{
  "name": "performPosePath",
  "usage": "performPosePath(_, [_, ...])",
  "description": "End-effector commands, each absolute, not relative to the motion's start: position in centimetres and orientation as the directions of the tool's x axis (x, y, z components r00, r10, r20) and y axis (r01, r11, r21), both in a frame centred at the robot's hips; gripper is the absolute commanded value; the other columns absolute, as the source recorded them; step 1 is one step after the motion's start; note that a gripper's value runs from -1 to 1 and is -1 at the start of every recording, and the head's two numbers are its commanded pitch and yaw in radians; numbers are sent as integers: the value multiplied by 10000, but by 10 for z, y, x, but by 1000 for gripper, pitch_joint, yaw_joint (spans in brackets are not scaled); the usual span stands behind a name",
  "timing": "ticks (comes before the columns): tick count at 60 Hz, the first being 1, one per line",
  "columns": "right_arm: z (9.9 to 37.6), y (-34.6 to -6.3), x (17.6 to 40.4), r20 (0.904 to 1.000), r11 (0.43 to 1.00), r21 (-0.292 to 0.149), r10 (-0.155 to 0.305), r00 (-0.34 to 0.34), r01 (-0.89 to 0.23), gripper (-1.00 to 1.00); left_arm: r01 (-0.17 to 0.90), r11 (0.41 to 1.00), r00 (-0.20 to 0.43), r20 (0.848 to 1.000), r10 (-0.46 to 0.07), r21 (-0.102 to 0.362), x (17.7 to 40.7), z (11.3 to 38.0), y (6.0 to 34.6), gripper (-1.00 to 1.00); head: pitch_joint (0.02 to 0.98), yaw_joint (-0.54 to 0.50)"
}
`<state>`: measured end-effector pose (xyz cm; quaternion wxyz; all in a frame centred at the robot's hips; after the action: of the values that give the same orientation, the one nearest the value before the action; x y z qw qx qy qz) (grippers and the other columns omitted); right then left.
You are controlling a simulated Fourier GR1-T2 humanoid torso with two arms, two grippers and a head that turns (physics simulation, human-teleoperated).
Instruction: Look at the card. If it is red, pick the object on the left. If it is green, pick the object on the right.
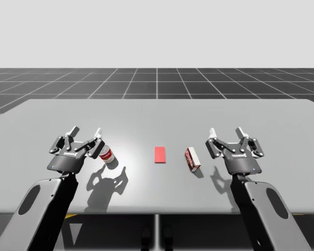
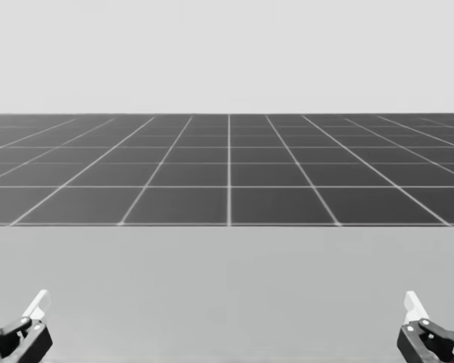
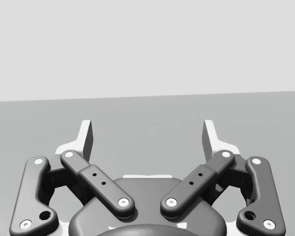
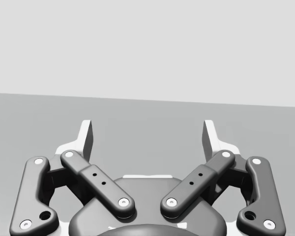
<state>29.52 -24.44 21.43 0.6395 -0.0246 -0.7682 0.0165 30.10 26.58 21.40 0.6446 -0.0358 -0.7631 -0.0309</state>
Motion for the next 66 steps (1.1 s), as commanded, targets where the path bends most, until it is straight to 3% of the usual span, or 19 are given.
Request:
performPosePath(1, [215,-245,296,9816,9982,-554,584,-1820,214,-1000,949,9955,-1678,9858,109,52,301,213,266,-1000,454,-5])
performPosePath(29, [215,-245,296,9800,9973,-666,713,-1857,314,-1000,998,9950,-1749,9845,91,86,302,215,266,-1000,810,-16])
performPosePath(66, [214,-243,295,9790,9963,-817,856,-1851,285,-1000,1011,9949,-1763,9843,122,57,301,215,266,-1000,836,13])
